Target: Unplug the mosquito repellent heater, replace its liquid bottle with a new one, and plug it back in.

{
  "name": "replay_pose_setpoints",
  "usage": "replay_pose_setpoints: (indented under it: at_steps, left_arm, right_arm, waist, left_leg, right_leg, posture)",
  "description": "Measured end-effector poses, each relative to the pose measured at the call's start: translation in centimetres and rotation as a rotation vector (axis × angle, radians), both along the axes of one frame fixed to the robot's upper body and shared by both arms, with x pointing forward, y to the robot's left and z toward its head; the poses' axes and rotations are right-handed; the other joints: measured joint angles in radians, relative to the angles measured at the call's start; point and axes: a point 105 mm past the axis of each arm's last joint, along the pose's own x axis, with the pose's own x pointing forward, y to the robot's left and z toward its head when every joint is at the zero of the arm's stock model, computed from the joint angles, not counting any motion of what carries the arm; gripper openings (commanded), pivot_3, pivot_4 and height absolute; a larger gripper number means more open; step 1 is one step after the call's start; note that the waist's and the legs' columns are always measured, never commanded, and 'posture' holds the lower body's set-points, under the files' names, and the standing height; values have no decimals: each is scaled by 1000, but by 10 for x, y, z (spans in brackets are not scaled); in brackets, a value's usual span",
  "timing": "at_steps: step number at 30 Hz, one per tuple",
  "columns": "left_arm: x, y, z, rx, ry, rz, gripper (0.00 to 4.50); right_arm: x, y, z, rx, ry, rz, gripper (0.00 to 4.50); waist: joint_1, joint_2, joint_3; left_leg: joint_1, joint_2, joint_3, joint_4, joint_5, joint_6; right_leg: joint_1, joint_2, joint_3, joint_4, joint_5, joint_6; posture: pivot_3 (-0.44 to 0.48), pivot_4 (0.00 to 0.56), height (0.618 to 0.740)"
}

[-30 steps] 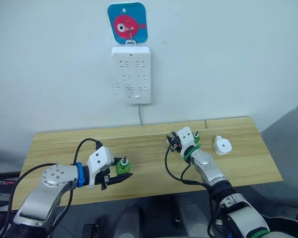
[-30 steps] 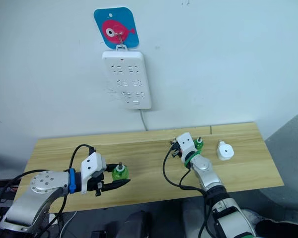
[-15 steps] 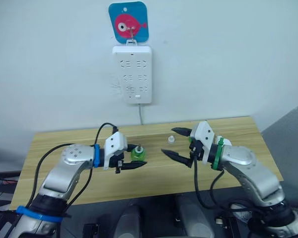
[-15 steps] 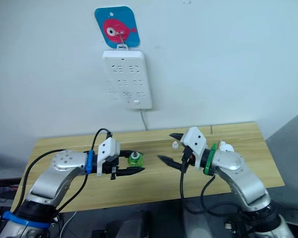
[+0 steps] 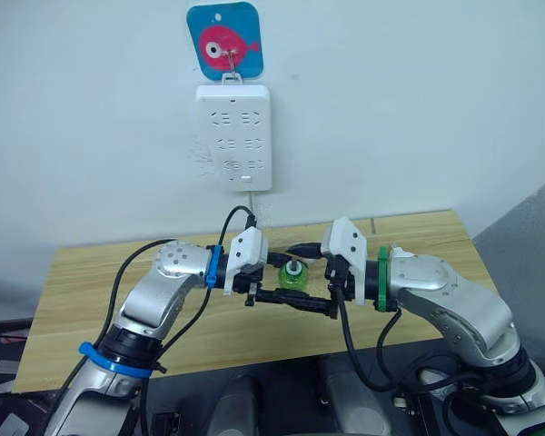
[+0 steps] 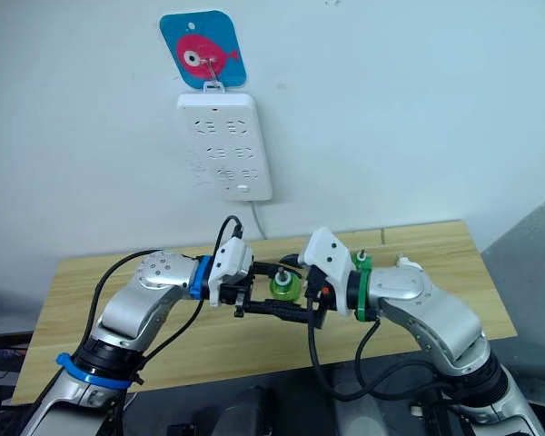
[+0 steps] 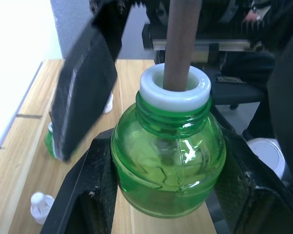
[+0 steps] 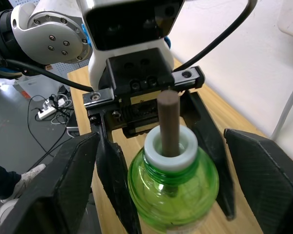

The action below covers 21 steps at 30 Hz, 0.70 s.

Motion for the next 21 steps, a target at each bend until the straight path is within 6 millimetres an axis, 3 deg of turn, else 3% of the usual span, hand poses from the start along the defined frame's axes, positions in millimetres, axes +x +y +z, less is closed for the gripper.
replay_pose_setpoints:
  at_steps: [8,19,21]
  left_arm:
    - [1,6,-9,-1,12,19,2257]
    - [1,3,-5,-34,24,24,2257]
    - [-1,4,-4,-49,44,16,2964]
  right_arm:
    - [0,-6,-3,10,9,-16,813]
    - [0,-8,0,12,-42,-9,817]
    - [0,-8,1,19,-48,-4,817]
  waist:
    - [0,0,-1]
    - [0,-1,-2]
    - [0,-1,-2]
  left_leg:
    - [0,0,0,0,0,0]
    - [0,0,0,1,0,0]
    - [0,0,0,1,0,0]
  right_leg:
    - [0,0,0,0,0,0]
    - [0,0,0,1,0,0]
    - [0,0,0,1,0,0]
  posture:
    - [-213,187,740]
    - [-211,184,740]
    - [-211,180,740]
